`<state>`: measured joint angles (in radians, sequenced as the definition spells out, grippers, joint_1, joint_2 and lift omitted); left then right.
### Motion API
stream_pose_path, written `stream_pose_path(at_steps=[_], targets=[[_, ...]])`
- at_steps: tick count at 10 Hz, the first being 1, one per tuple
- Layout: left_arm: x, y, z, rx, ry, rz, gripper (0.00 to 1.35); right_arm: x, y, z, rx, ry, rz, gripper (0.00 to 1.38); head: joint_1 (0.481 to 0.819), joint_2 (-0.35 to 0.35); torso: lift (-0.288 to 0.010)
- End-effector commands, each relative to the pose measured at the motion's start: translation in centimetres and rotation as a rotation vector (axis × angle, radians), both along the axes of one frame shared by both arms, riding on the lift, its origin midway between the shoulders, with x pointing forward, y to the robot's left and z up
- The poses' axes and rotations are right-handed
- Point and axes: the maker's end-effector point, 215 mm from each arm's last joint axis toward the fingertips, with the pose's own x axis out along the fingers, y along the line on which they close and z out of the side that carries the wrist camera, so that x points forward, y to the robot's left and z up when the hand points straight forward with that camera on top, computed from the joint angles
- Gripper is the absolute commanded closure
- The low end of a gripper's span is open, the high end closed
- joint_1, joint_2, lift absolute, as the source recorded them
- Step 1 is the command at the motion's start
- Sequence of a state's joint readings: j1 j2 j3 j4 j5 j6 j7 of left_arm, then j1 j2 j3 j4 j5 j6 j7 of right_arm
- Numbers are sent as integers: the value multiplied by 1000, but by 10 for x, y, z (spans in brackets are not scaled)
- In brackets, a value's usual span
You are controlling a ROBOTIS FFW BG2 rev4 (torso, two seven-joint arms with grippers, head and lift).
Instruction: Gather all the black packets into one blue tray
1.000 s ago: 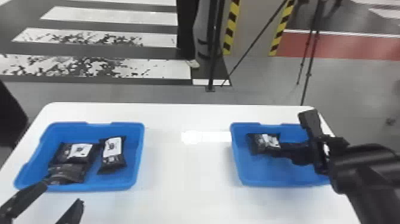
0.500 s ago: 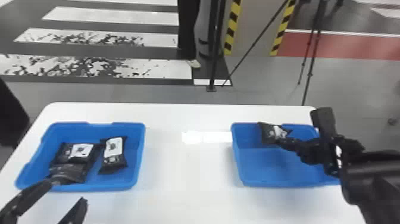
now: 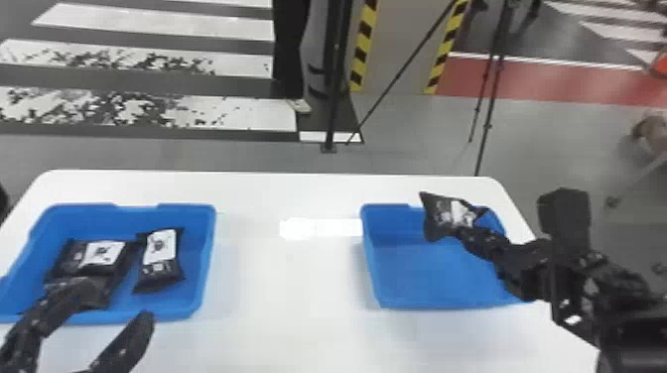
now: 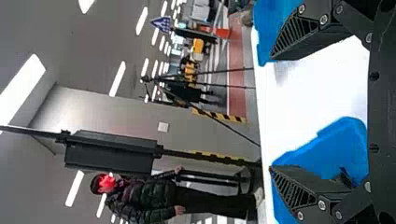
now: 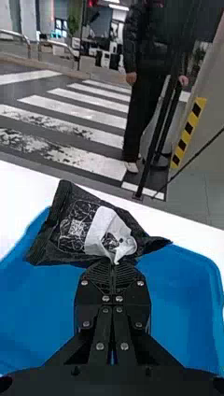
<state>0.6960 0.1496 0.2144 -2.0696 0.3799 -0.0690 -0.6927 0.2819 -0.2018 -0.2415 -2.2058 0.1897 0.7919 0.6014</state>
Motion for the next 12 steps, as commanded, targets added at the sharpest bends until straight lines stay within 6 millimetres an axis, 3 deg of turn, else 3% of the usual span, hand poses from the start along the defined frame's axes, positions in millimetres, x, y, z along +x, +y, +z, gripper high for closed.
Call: stream_pose_path(at_steps=[1,3,5,8,12], targets=[[14,-32,13,-90,-4,-64,208,-17,48,15,42,-27,72,1276,695,-155,-110],[20,-83,21,-201,44,-207,209,-26,96,25,94,-41,157,1277,695,-130,-110],[23,-129,32,-307,86,-335,214,-32,119,38,123,-61,199,1277,695,-141,-110],[37,-165,49,-468,92,-426,214,-43,163,51,168,-75,281,1276,695,-167,-110],[57,-203,69,-602,89,-519,214,-65,213,48,220,-48,379,1277,695,-144,-110]])
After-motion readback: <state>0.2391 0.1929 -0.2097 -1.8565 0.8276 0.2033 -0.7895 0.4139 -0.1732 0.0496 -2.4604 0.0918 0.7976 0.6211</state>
